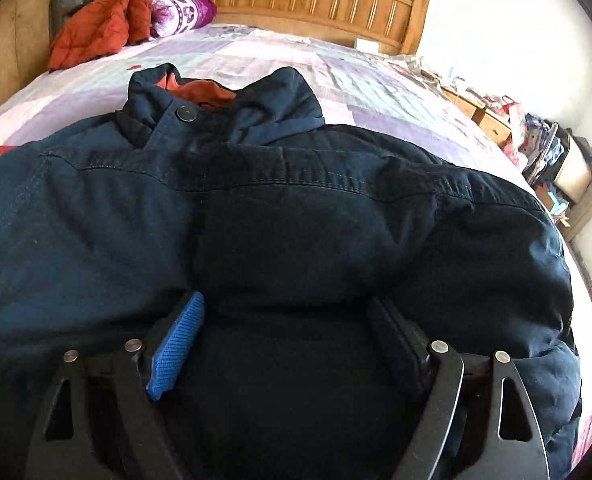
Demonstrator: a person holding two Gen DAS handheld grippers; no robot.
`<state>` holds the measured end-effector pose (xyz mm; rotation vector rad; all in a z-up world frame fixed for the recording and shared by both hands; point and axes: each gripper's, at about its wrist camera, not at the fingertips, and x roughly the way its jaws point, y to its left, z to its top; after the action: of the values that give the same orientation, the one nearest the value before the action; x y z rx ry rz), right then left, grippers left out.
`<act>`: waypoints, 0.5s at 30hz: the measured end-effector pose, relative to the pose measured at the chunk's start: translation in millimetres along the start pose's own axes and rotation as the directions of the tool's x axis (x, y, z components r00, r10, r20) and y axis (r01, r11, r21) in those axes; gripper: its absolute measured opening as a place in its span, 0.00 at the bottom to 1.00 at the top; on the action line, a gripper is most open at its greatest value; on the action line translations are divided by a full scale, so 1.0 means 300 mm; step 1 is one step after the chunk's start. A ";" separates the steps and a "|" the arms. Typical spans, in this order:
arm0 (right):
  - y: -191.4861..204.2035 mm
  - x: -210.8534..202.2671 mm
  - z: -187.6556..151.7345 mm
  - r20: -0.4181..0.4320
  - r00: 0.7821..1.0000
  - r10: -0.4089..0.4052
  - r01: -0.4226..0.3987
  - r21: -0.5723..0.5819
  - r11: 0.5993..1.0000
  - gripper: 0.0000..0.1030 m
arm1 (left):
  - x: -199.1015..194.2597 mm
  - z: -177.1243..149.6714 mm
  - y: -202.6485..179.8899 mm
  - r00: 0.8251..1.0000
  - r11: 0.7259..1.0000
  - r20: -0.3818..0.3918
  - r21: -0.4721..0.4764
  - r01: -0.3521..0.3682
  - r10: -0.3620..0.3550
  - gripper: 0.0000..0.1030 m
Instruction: Fold large clothes
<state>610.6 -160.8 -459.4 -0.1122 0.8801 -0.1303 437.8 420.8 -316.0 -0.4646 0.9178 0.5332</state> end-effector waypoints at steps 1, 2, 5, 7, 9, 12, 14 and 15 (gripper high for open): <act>-0.002 -0.002 -0.007 0.003 1.000 -0.001 0.001 0.000 1.000 0.85 | 0.020 0.034 0.065 1.000 0.997 -0.015 -0.077 0.017 -0.018 1.00; -0.001 -0.001 -0.009 0.004 1.000 -0.002 0.002 0.001 1.000 0.85 | 0.035 0.059 0.123 0.999 0.990 -0.019 -0.142 0.026 -0.029 1.00; 0.001 -0.008 -0.017 0.006 1.000 -0.007 0.007 -0.001 1.000 0.85 | 0.079 0.089 0.227 0.996 0.962 -0.038 -0.263 0.069 -0.082 1.00; 0.001 -0.008 -0.017 0.007 1.000 -0.011 0.011 -0.003 1.000 0.85 | 0.110 0.088 0.270 0.991 0.942 -0.061 -0.324 0.091 -0.117 1.00; 0.000 -0.006 -0.017 0.006 1.000 -0.014 0.014 -0.004 1.000 0.85 | 0.127 0.092 0.317 0.986 0.914 -0.043 -0.385 0.130 -0.158 1.00; 0.000 -0.004 -0.015 0.006 1.000 -0.016 0.016 -0.006 1.000 0.85 | 0.154 0.130 0.335 0.984 0.880 -0.008 -0.450 0.154 -0.177 1.00; 0.000 -0.004 -0.016 0.006 1.000 -0.017 0.017 -0.006 1.000 0.85 | 0.184 0.172 0.338 0.980 0.856 0.004 -0.486 0.177 -0.200 1.00; -0.001 -0.004 -0.016 0.007 1.000 -0.016 0.016 -0.005 1.000 0.85 | 0.198 0.190 0.336 0.976 0.848 0.008 -0.494 0.193 -0.217 1.00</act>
<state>606.2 -161.0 -461.4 -0.1248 0.8731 -0.1428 440.6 546.2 -350.7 -1.0350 0.7596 0.5603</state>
